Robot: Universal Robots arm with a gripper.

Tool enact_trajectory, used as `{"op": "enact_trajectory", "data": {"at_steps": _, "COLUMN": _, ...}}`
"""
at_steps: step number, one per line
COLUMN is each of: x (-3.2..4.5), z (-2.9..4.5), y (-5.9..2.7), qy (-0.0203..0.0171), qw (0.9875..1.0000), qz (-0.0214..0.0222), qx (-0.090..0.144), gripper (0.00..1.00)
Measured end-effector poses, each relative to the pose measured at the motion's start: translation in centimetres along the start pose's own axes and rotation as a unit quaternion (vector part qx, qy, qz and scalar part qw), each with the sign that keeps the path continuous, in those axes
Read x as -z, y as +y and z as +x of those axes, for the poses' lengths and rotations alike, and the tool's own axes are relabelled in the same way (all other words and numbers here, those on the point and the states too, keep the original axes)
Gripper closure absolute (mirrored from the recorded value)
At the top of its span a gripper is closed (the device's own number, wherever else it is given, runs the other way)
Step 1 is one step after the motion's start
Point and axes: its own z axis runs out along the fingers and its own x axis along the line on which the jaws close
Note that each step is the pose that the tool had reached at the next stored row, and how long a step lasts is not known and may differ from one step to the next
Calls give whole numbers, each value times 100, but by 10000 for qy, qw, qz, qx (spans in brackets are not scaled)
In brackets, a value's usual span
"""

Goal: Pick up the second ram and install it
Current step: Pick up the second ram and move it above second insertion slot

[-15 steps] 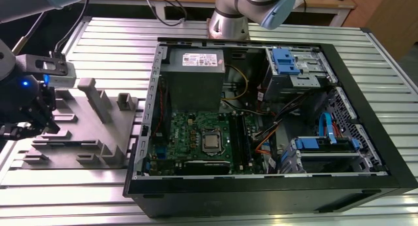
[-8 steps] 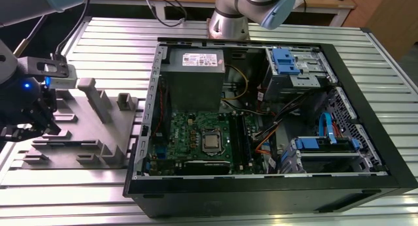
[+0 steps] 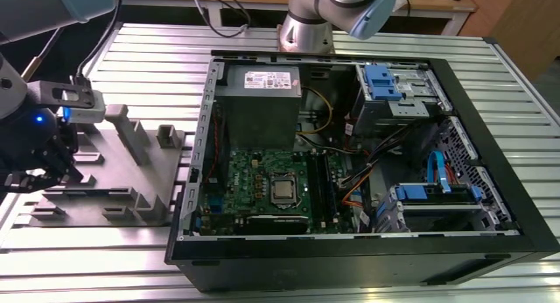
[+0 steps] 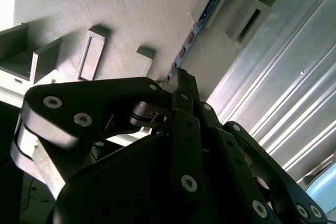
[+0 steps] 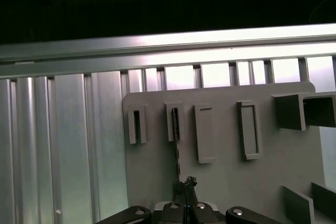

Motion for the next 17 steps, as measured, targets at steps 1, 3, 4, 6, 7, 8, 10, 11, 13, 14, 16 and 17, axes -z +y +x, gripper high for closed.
{"op": "enact_trajectory", "data": {"at_steps": 1, "x": -7, "z": 1, "y": 0, "qy": 1, "qw": 10000, "qz": -1, "qx": 9, "gripper": 93}}
{"op": "enact_trajectory", "data": {"at_steps": 3, "x": -22, "z": 2, "y": 1, "qy": 1, "qw": 10000, "qz": -1, "qx": 31, "gripper": 93}}
{"op": "enact_trajectory", "data": {"at_steps": 4, "x": -30, "z": 3, "y": 1, "qy": 1, "qw": 10000, "qz": -2, "qx": 40, "gripper": 93}}
{"op": "enact_trajectory", "data": {"at_steps": 6, "x": -46, "z": 3, "y": 2, "qy": 2, "qw": 10000, "qz": -3, "qx": 56, "gripper": 93}}
{"op": "enact_trajectory", "data": {"at_steps": 7, "x": -54, "z": 4, "y": 2, "qy": 2, "qw": 10000, "qz": -3, "qx": 60, "gripper": 93}}
{"op": "enact_trajectory", "data": {"at_steps": 8, "x": -62, "z": 4, "y": 2, "qy": 2, "qw": 10000, "qz": -3, "qx": 62, "gripper": 93}}
{"op": "enact_trajectory", "data": {"at_steps": 10, "x": -74, "z": 5, "y": 2, "qy": 3, "qw": 10000, "qz": -4, "qx": 65, "gripper": 93}}
{"op": "enact_trajectory", "data": {"at_steps": 11, "x": -79, "z": 5, "y": 4, "qy": 3, "qw": 10000, "qz": -4, "qx": 67, "gripper": 93}}
{"op": "enact_trajectory", "data": {"at_steps": 13, "x": -89, "z": 7, "y": 7, "qy": 2, "qw": 10000, "qz": -3, "qx": 75, "gripper": 93}}
{"op": "enact_trajectory", "data": {"at_steps": 14, "x": -94, "z": 8, "y": 8, "qy": 3, "qw": 10000, "qz": -4, "qx": 83, "gripper": 93}}
{"op": "enact_trajectory", "data": {"at_steps": 16, "x": -107, "z": 12, "y": 10, "qy": 3, "qw": 9999, "qz": -4, "qx": 100, "gripper": 93}}
{"op": "enact_trajectory", "data": {"at_steps": 17, "x": -114, "z": 14, "y": 11, "qy": 3, "qw": 9999, "qz": -5, "qx": 108, "gripper": 93}}
